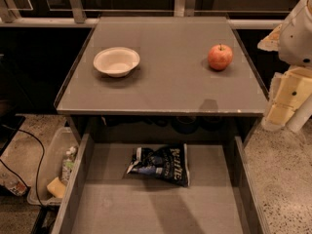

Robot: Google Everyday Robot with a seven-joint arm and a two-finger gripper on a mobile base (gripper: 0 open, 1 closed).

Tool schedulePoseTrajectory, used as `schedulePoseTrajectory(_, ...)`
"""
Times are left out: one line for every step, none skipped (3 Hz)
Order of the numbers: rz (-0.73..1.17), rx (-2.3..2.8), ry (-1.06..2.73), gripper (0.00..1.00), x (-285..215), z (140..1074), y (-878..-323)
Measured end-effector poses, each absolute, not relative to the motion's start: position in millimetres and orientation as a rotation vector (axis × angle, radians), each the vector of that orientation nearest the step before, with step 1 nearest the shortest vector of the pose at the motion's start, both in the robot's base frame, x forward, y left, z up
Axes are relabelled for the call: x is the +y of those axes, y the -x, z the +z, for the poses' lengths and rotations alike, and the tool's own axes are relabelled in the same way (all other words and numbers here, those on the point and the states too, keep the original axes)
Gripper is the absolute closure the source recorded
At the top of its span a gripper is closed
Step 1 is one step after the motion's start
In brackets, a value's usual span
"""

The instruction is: Pick blue chip bag from top drawer and place on counter

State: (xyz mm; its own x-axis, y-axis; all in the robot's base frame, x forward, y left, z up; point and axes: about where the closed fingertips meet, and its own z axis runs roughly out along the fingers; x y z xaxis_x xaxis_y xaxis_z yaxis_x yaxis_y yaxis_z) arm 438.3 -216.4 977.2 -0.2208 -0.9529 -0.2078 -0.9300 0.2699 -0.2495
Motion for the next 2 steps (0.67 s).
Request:
schedulePoseTrajectory(-0.095,2.222,1.721,0.00,-213.8,975.0,-437.2)
schedulePoseTrajectory(-0.022,2.204,1.713,0.00,-202.5,949.0,-430.0)
